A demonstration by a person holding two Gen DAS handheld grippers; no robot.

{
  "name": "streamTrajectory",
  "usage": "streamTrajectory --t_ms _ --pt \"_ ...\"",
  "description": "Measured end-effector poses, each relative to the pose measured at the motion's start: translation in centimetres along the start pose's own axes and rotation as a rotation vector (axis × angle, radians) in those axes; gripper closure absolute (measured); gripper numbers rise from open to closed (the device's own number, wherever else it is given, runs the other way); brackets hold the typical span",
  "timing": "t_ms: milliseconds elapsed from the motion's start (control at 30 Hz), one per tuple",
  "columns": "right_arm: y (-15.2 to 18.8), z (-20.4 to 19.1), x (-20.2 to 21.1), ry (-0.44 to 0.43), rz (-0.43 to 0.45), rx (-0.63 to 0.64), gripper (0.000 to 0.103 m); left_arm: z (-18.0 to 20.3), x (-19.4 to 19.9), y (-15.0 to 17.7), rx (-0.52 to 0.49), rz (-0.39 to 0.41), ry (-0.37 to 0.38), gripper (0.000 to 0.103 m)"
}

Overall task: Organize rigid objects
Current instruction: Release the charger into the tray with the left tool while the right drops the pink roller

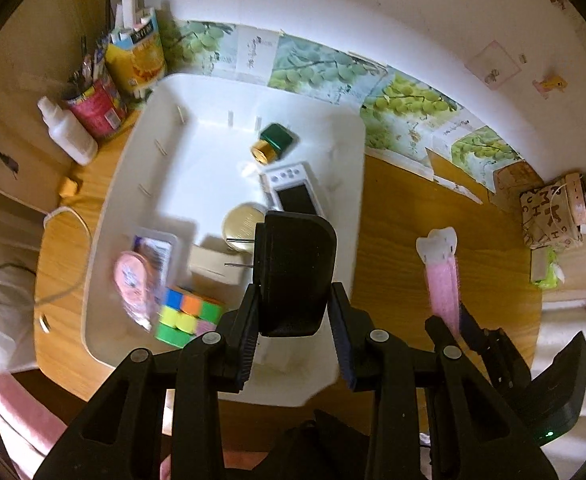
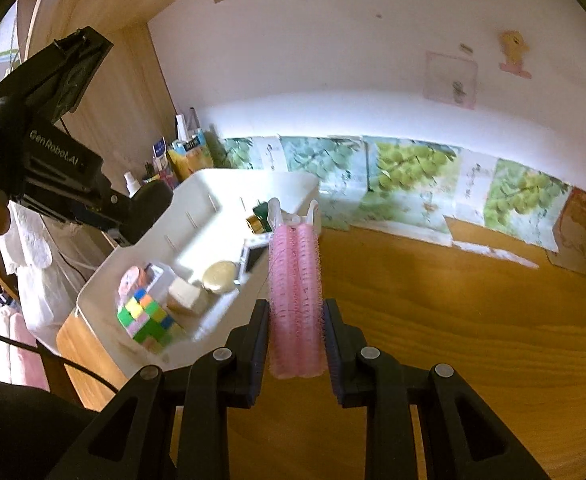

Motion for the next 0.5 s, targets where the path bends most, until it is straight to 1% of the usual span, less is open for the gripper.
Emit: streamTrajectory --t_ms 200,500 --pt "-0.4 -3.4 -1.2 -0.005 0.020 -0.029 0.077 -2.9 0.5 -0.7 -0.055 0.027 -0.017 0.067" --pt "-0.3 -7.4 -2.7 -0.028 0.028 -0.030 0.077 -6.1 -0.3 -0.4 -0.105 0.071 -0.004 0.067"
Point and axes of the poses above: each gripper's, at about its wrist camera, not at the fingertips, and x roughly against the way its jaws point, z to its right, y to its underside, the point moved 10 cm from there along -x, roughly the way its jaws point, and after that the axes turned 8 degrees about y, right-handed, at the moved point
